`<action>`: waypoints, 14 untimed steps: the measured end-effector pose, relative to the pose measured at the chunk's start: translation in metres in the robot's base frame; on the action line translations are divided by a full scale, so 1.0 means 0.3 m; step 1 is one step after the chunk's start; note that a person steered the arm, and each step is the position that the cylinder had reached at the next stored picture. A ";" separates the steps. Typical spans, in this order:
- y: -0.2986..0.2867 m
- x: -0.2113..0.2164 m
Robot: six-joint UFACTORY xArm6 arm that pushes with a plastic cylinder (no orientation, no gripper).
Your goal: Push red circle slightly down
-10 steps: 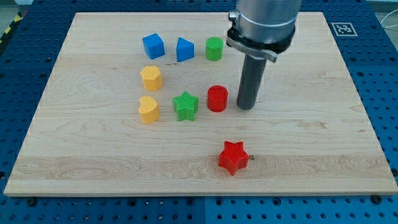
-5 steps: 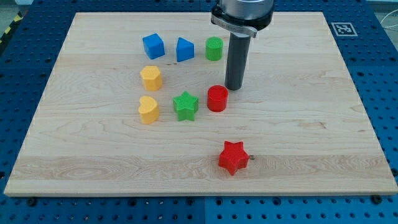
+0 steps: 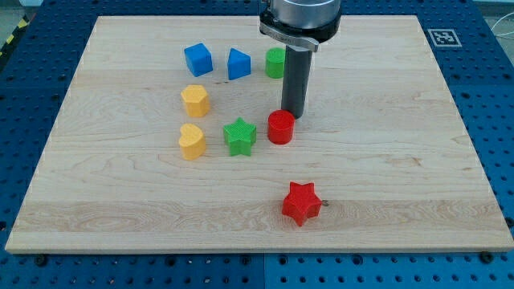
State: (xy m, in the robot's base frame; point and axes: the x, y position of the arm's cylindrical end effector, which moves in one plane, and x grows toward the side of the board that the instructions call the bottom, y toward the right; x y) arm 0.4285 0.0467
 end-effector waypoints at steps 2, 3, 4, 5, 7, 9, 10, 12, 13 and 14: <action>0.000 0.041; 0.000 0.008; 0.000 -0.069; -0.023 -0.159; -0.051 -0.155; -0.052 -0.089; -0.052 -0.046; -0.102 -0.043; -0.105 -0.030; -0.105 -0.003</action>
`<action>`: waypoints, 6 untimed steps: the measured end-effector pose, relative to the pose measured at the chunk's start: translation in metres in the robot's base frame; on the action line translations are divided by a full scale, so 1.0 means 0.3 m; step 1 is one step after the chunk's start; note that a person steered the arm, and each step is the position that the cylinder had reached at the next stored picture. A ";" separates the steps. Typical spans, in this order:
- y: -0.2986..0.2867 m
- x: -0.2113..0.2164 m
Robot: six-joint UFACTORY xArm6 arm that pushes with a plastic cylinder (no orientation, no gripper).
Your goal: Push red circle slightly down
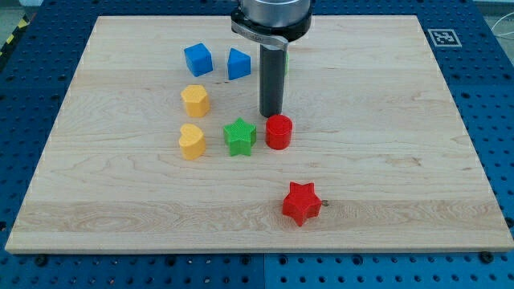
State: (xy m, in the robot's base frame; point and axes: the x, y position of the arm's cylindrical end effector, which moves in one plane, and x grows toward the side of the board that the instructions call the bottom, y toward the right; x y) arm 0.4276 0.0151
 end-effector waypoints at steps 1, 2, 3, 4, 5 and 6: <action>0.002 0.023; 0.012 0.024; 0.026 0.024; 0.038 0.024; 0.040 0.033; 0.041 0.061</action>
